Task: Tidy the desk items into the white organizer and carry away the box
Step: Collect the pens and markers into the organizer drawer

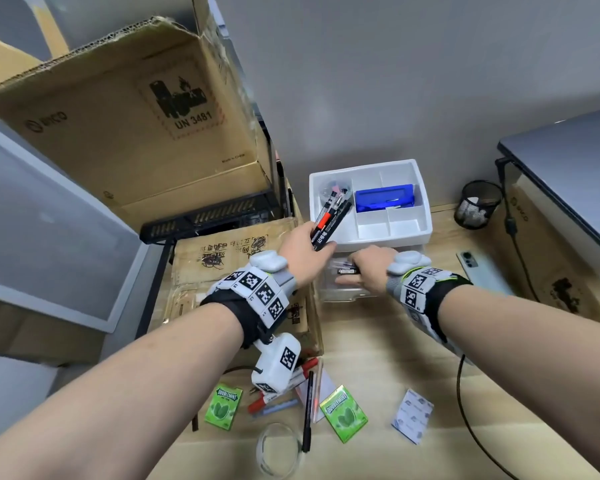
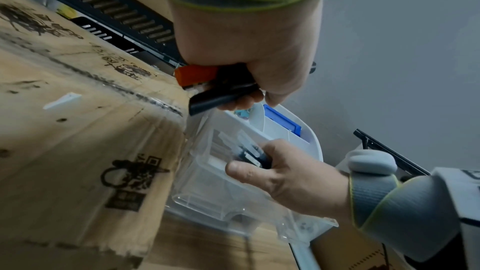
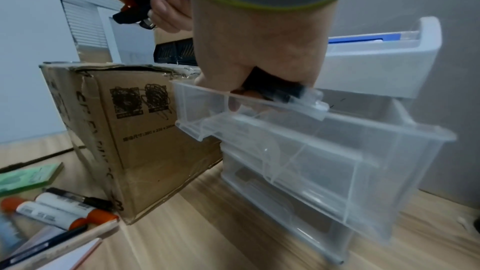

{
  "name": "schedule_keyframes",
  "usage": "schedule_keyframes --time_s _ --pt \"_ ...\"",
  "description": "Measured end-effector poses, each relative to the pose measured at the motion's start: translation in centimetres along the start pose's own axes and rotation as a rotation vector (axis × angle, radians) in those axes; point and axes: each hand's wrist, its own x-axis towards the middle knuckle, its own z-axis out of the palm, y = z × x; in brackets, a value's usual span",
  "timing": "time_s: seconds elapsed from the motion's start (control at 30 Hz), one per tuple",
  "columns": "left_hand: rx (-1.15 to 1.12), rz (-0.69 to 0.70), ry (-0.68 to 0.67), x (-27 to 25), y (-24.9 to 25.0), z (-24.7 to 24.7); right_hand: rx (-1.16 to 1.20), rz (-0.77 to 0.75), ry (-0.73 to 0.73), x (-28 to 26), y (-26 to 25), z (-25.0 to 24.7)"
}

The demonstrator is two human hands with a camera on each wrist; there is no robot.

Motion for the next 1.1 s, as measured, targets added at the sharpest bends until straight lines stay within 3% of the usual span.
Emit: schedule_keyframes --time_s 0.3,0.47,0.63,0.77,1.1 --pt "0.129 0.087 -0.136 0.1 0.4 1.3 0.190 -0.012 0.102 -2.4 1.5 0.0" --pt "0.311 0.219 -0.229 0.6 1.0 3.3 0.309 0.010 0.312 -6.0 5.1 -1.2" --pt "0.510 0.423 -0.362 1.7 2.8 6.0 0.383 0.161 0.553 -9.5 9.1 -1.6" --pt "0.570 0.455 -0.397 2.4 3.3 8.1 0.388 0.235 0.544 -10.6 10.8 -1.1" --pt "0.516 0.404 -0.418 2.3 1.2 10.1 0.423 0.182 0.421 -10.8 10.1 0.1"
